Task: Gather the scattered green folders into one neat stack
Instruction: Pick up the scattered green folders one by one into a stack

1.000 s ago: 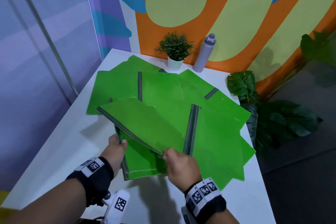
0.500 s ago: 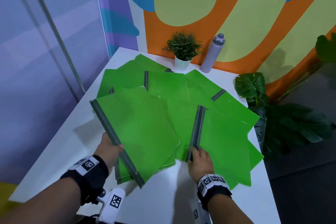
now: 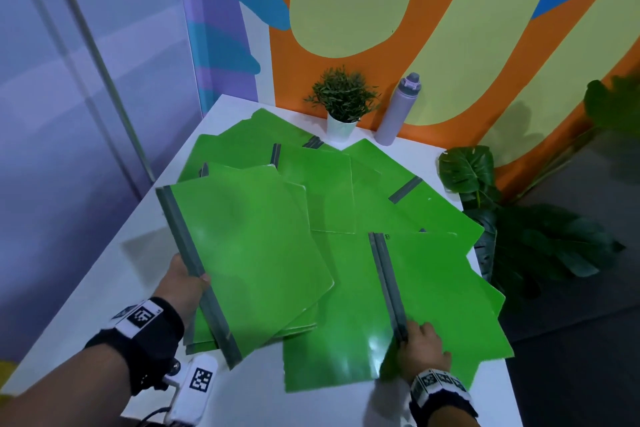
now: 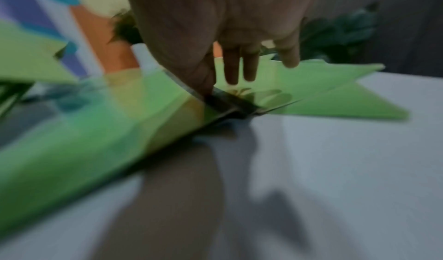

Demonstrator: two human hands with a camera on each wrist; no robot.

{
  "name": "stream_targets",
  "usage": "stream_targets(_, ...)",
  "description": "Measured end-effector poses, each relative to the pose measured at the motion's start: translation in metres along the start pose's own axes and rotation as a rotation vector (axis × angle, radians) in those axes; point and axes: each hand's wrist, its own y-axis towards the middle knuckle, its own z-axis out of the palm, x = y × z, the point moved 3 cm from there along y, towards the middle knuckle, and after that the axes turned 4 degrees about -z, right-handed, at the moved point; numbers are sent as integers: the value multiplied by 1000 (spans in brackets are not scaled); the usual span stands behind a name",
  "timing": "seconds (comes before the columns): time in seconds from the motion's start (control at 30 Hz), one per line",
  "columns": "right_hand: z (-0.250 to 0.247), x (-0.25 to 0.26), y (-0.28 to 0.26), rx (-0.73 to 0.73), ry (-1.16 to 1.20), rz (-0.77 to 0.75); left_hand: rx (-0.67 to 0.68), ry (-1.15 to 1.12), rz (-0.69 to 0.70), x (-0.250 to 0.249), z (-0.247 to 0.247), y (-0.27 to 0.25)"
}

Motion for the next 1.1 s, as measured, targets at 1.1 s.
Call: stream_targets(1.1, -10, 17, 26, -144, 1080, 431, 32, 62, -44, 2, 13, -1)
